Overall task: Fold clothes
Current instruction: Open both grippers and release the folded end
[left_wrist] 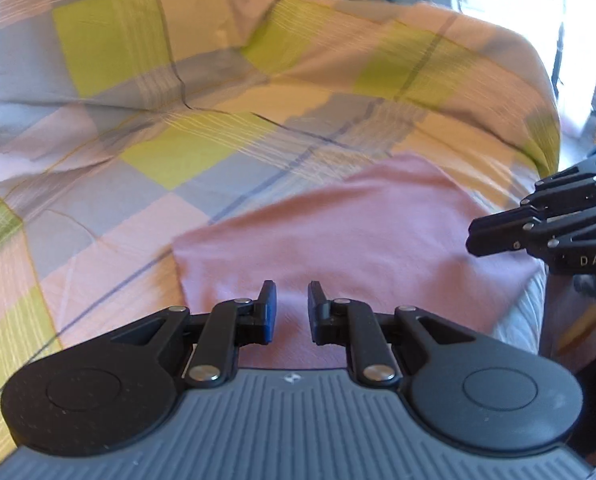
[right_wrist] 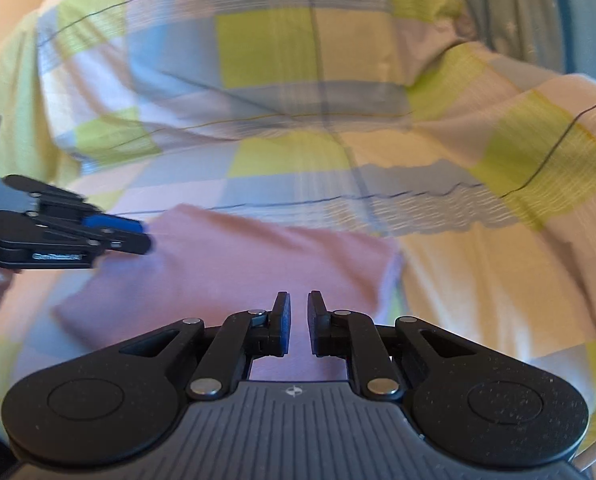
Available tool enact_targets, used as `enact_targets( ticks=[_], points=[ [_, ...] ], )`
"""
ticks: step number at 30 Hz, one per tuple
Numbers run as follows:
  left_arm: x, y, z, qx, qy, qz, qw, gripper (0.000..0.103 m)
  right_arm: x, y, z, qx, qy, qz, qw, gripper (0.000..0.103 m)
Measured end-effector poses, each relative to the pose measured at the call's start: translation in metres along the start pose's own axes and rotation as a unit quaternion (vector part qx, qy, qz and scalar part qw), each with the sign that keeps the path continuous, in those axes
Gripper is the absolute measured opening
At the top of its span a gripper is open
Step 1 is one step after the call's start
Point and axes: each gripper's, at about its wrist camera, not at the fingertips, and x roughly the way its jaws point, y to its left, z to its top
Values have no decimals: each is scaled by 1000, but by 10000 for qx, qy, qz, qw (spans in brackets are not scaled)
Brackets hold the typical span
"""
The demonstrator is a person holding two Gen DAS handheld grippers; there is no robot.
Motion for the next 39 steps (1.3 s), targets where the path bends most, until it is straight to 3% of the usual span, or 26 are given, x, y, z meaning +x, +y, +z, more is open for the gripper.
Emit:
enact_targets(
  ticks=[2, 5, 10, 14, 16, 18, 20, 21, 24, 29, 32, 35, 39],
  points=[
    [1, -5, -7, 209, 92, 47, 9997, 14, 1, 7, -9, -11, 243, 159, 9996, 14],
    [-1, -3, -13, 301, 156, 187, 9993, 15, 2, 6, -22, -38, 527, 54, 9986, 11],
    [-17, -8, -22, 663, 58, 543, 9963, 15, -12, -2, -32, -184, 446, -633, 9968, 5],
    [-47, -34, -31, 1309, -292, 729, 9883, 15, -28, 8, -36, -419, 124, -630, 9971, 9],
    [-50, -56, -44, 1963, -349, 720, 9773, 19, -36, 18, -39, -613, -30, -588, 9964, 15],
    [-46, -79, -58, 2780, -331, 735, 9572, 23, -37, 33, -44, -973, -72, -558, 9937, 17],
    [-36, -95, -70, 3428, -310, 721, 9361, 23, -35, 50, -50, -1425, -68, -547, 9883, 26],
    [-32, -100, -74, 3597, -270, 665, 9303, 23, -32, 59, -53, -1714, -37, -568, 9835, 32],
    [-24, -108, -77, 3836, -309, 687, 9204, 21, -23, 84, -61, -2348, -39, -528, 9706, 32],
    [-16, -103, -78, 3919, -335, 854, 9154, 22, -2, 109, -66, -3035, 21, -547, 9513, 32],
    [-17, -93, -79, 3871, -258, 1057, 9156, 22, 6, 114, -75, -3537, 38, -763, 9322, 32],
    [-19, -90, -80, 3832, -236, 1145, 9162, 22, 5, 106, -80, -3780, 107, -1280, 9169, 32],
    [-16, -96, -83, 4072, -271, 1277, 9040, 20, 5, 89, -84, -3692, 191, -1745, 9126, 32]
  ],
)
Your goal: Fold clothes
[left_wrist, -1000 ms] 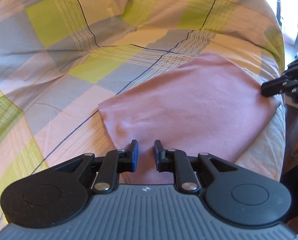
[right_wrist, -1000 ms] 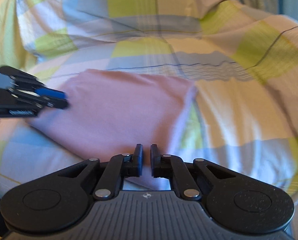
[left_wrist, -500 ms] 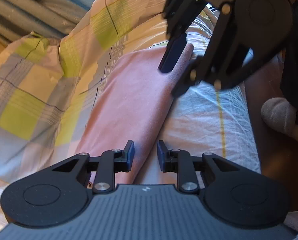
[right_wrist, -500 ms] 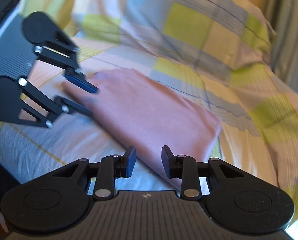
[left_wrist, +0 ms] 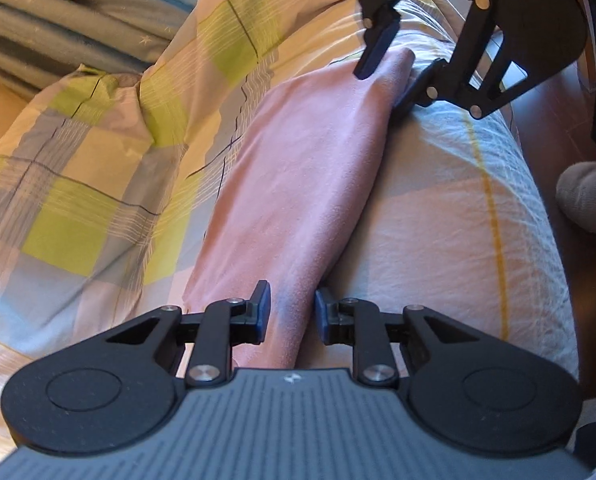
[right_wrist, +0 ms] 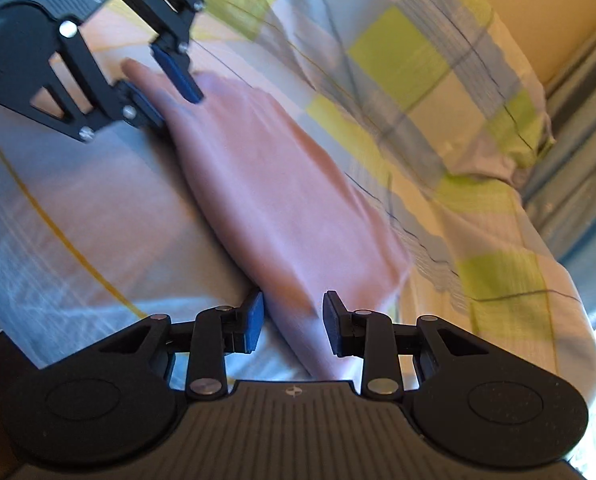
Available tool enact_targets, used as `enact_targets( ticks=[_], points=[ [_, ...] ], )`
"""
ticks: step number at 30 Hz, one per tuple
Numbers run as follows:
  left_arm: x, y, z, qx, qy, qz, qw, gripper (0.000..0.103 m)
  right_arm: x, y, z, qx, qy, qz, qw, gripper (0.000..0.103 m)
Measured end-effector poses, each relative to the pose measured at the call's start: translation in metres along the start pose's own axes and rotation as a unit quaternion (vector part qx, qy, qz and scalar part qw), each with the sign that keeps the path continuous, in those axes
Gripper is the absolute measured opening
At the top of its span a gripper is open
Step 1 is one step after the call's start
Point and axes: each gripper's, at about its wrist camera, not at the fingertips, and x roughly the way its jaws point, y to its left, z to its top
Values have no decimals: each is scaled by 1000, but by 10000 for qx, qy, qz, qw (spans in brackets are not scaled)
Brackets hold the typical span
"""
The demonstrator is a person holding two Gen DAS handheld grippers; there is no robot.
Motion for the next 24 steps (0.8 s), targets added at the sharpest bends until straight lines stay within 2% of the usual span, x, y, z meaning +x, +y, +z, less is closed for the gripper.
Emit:
enact_targets(
  ticks=[5, 7, 8, 9, 11, 13, 17, 20, 24],
  points=[
    [4, -1, -1, 83, 61, 144, 9998, 20, 2, 16, 0, -609, -52, -244, 9978, 32],
    [6, 0, -2, 88, 133, 168, 9997, 18, 5, 12, 0, -540, -26, -256, 9982, 30],
    [7, 0, -3, 96, 174, 171, 9997, 10, 6, 10, -1, -476, -10, -240, 9986, 29],
    [8, 0, -3, 119, 205, 169, 9996, 8, 7, 9, -2, -448, 2, -242, 9987, 25],
    [9, -2, -4, 195, 232, 200, 9993, 7, 8, 8, -4, -408, 28, -202, 9990, 19],
    [9, -3, -4, 221, 249, 228, 9992, 7, 9, 9, -5, -442, 35, -207, 9988, 18],
    [10, -8, -4, 361, 234, 315, 9986, 7, 9, 15, -4, -531, 28, -287, 9982, 18],
    [12, -10, -3, 429, 189, 374, 9982, 9, 6, 19, 0, -575, -142, -260, 9979, 19],
    [17, -9, -2, 497, 104, 506, 9974, 18, 4, 30, 7, -789, -407, -167, 9959, 26]
  ],
)
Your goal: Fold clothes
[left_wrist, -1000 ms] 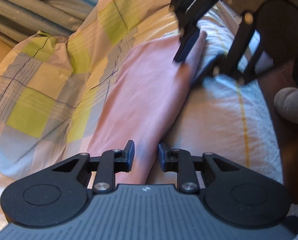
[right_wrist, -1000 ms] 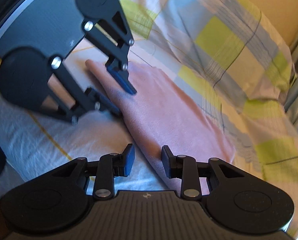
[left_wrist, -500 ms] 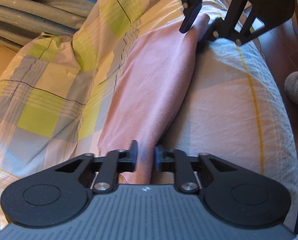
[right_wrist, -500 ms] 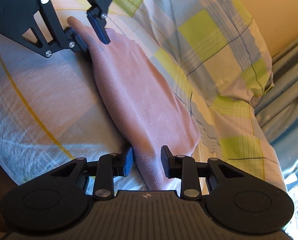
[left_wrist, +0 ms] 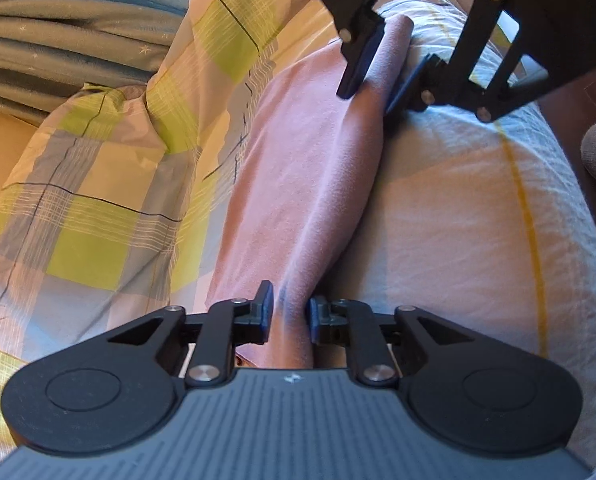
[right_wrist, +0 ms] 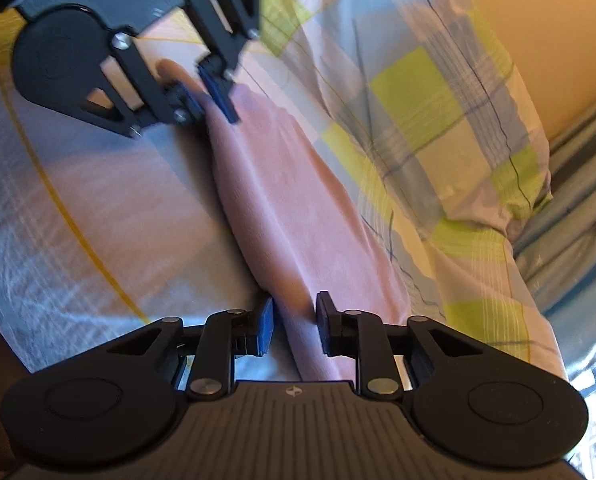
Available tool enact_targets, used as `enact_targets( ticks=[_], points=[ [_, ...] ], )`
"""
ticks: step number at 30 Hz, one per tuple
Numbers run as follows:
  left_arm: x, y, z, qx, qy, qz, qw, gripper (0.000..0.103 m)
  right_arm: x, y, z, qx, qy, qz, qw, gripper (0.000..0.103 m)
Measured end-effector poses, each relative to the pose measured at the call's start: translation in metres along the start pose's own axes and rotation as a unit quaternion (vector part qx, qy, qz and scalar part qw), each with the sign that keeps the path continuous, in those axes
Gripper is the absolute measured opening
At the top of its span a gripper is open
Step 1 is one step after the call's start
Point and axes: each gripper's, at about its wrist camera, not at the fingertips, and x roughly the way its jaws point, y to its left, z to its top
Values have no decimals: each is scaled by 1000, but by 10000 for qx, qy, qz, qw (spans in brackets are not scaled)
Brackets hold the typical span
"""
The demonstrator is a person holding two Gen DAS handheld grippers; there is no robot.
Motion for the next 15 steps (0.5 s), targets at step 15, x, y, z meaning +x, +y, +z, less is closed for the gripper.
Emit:
enact_targets(
  ticks=[15],
  points=[
    [9, 12, -1, -119, 195, -130, 9997, 8, 20, -17, 1, -11, 362, -337, 9988, 32]
  ],
)
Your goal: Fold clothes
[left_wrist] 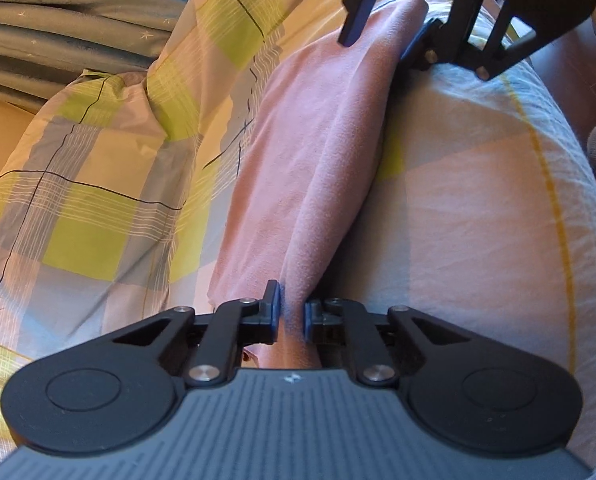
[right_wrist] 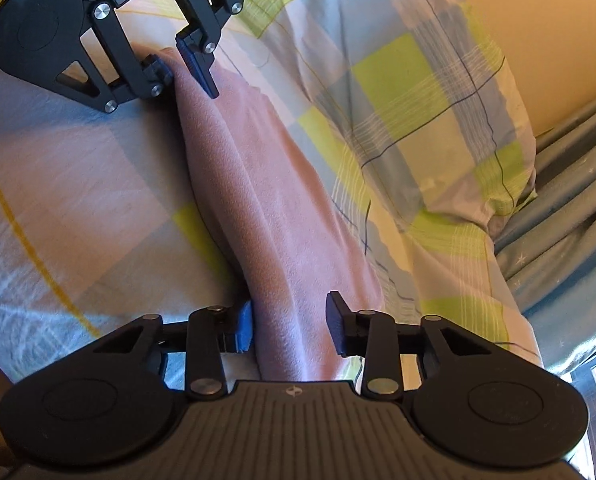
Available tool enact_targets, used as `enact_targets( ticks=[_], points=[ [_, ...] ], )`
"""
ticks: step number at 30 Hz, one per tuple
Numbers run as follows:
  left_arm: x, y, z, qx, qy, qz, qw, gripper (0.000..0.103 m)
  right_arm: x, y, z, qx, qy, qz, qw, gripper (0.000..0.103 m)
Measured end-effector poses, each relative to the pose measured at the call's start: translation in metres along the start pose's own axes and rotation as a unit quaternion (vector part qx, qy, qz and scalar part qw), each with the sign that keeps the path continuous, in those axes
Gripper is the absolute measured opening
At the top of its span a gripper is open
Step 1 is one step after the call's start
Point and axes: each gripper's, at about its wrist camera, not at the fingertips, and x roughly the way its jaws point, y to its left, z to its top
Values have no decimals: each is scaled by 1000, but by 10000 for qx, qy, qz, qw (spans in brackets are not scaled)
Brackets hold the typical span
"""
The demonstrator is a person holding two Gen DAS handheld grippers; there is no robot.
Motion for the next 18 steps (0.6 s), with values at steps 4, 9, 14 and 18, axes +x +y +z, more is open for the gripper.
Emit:
enact_targets(
  ticks=[4, 9, 14, 18],
  points=[
    [0, 1, -1, 6, 16, -45, 10000, 7, -7, 6, -7, -141, 196, 59, 9997, 25],
    [-3, 15, 0, -126, -38, 7, 9999, 6, -11, -1, -10, -2, 225, 284, 9993, 10],
    [4, 54, -2, -658, -102, 65, 9978, 6, -13, -34, 5, 163, 77, 421, 9990, 7],
    [25, 99, -6, -880, -80, 270, 9957, 6, 6, -71, 29, -96, -154, 319, 9993, 7]
  ],
)
